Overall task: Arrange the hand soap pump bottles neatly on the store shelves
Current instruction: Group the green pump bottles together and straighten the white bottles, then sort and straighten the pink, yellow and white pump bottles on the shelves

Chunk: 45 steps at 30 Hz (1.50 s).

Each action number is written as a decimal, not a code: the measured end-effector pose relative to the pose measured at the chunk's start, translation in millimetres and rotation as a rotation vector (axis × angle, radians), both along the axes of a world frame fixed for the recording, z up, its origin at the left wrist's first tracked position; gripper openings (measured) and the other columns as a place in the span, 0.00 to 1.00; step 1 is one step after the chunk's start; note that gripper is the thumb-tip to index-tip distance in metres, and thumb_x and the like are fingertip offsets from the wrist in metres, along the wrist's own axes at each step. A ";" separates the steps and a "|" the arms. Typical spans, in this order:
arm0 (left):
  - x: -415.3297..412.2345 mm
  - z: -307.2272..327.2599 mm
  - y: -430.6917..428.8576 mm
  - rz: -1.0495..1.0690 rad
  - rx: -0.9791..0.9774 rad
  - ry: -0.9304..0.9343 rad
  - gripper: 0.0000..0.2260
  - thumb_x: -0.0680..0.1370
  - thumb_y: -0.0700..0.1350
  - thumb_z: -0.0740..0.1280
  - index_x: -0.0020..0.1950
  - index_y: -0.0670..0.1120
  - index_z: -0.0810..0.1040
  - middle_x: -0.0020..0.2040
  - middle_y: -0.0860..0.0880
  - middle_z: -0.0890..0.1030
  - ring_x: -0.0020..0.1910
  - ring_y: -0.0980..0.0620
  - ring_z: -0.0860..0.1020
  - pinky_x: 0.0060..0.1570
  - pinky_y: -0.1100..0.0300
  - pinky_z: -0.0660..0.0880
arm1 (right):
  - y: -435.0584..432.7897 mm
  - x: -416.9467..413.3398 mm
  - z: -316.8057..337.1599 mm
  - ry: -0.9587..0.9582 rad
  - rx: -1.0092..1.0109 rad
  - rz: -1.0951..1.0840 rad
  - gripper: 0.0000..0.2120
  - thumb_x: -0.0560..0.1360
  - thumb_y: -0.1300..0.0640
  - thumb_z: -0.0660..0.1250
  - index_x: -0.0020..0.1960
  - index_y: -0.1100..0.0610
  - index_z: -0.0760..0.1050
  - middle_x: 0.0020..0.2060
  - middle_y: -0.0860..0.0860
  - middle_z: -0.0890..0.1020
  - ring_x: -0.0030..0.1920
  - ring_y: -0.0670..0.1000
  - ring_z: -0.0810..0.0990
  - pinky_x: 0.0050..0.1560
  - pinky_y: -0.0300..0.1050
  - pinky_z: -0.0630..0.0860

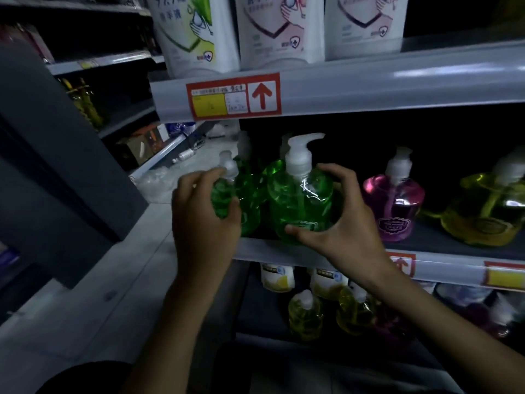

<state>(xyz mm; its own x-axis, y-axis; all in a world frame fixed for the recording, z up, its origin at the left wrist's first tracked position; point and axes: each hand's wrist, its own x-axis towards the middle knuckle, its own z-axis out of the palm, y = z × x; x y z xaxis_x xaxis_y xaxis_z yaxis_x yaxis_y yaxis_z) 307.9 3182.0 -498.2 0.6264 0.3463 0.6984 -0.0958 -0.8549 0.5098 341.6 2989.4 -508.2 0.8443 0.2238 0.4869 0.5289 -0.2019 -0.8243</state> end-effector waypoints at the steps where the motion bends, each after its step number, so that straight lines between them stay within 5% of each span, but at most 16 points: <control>1: 7.7 -3.6 9.2 0.003 -0.005 0.062 0.24 0.73 0.44 0.72 0.68 0.47 0.72 0.64 0.47 0.72 0.61 0.46 0.71 0.59 0.59 0.69 | 5.8 2.6 -3.0 -0.020 -0.015 -0.032 0.42 0.60 0.53 0.82 0.67 0.44 0.63 0.56 0.33 0.74 0.57 0.34 0.75 0.53 0.30 0.75; 4: 26.5 -18.9 17.9 -0.060 -0.142 0.264 0.33 0.73 0.50 0.71 0.75 0.47 0.61 0.74 0.48 0.64 0.72 0.45 0.61 0.68 0.52 0.61 | 20.2 10.4 -15.2 -0.040 -0.020 -0.141 0.41 0.59 0.51 0.82 0.64 0.42 0.62 0.59 0.42 0.74 0.58 0.43 0.76 0.57 0.42 0.77; 8: 36.8 -30.9 16.0 -0.133 -0.159 0.238 0.32 0.74 0.50 0.70 0.74 0.49 0.61 0.73 0.50 0.64 0.70 0.48 0.64 0.64 0.53 0.66 | 32.1 20.7 -27.5 -0.039 -0.028 -0.224 0.42 0.59 0.49 0.81 0.64 0.42 0.60 0.60 0.47 0.75 0.58 0.47 0.77 0.55 0.48 0.78; 18: 37.1 -31.2 17.4 -0.135 -0.152 0.221 0.30 0.74 0.49 0.71 0.72 0.49 0.62 0.71 0.51 0.66 0.69 0.48 0.66 0.61 0.57 0.65 | 49.3 36.1 -34.8 0.008 -0.095 -0.247 0.41 0.59 0.47 0.81 0.64 0.47 0.61 0.58 0.48 0.76 0.56 0.47 0.77 0.54 0.50 0.78; 23: 36.9 -32.0 17.3 -0.137 -0.127 0.228 0.31 0.75 0.49 0.70 0.75 0.48 0.60 0.73 0.50 0.63 0.71 0.48 0.65 0.65 0.52 0.68 | 48.4 37.0 -35.1 -0.004 -0.202 -0.272 0.42 0.60 0.45 0.79 0.65 0.47 0.58 0.62 0.51 0.74 0.58 0.52 0.77 0.53 0.55 0.78; 28: 34.6 -31.2 9.0 -0.064 -0.126 0.278 0.33 0.75 0.46 0.69 0.77 0.48 0.57 0.76 0.48 0.61 0.74 0.46 0.61 0.69 0.50 0.63 | 33.1 30.1 -32.4 0.000 -0.311 -0.192 0.41 0.66 0.49 0.76 0.70 0.45 0.55 0.65 0.51 0.73 0.59 0.54 0.78 0.53 0.49 0.78; 32: 22.7 -18.9 -28.2 0.052 -0.156 0.069 0.27 0.72 0.39 0.68 0.70 0.45 0.67 0.68 0.44 0.69 0.67 0.43 0.67 0.60 0.49 0.70 | 1.5 20.2 -14.0 -0.089 -0.337 -0.211 0.28 0.71 0.54 0.70 0.68 0.49 0.65 0.58 0.50 0.75 0.56 0.50 0.78 0.52 0.48 0.77; 37: 8.3 -5.5 -97.8 -0.261 0.001 -0.091 0.13 0.75 0.38 0.64 0.59 0.43 0.74 0.56 0.46 0.71 0.50 0.51 0.73 0.48 0.65 0.67 | -68.7 8.2 20.0 -0.288 -0.227 -0.425 0.06 0.74 0.58 0.66 0.51 0.53 0.76 0.44 0.47 0.78 0.42 0.44 0.76 0.42 0.38 0.72; 41: 17.9 -13.8 -142.8 -0.444 0.181 -0.025 0.10 0.77 0.41 0.60 0.56 0.41 0.77 0.50 0.46 0.74 0.44 0.51 0.74 0.43 0.64 0.68 | -127.5 5.1 26.9 -0.288 -0.292 -0.540 0.03 0.72 0.60 0.66 0.44 0.54 0.77 0.38 0.49 0.80 0.38 0.48 0.78 0.40 0.47 0.73; 45: 28.7 -11.5 -200.8 -0.565 0.227 -0.045 0.08 0.77 0.37 0.62 0.53 0.40 0.78 0.48 0.45 0.76 0.45 0.48 0.76 0.44 0.58 0.73 | -190.9 2.4 36.8 -0.326 -0.250 -0.763 0.04 0.70 0.61 0.67 0.45 0.56 0.78 0.38 0.50 0.81 0.38 0.49 0.78 0.40 0.42 0.71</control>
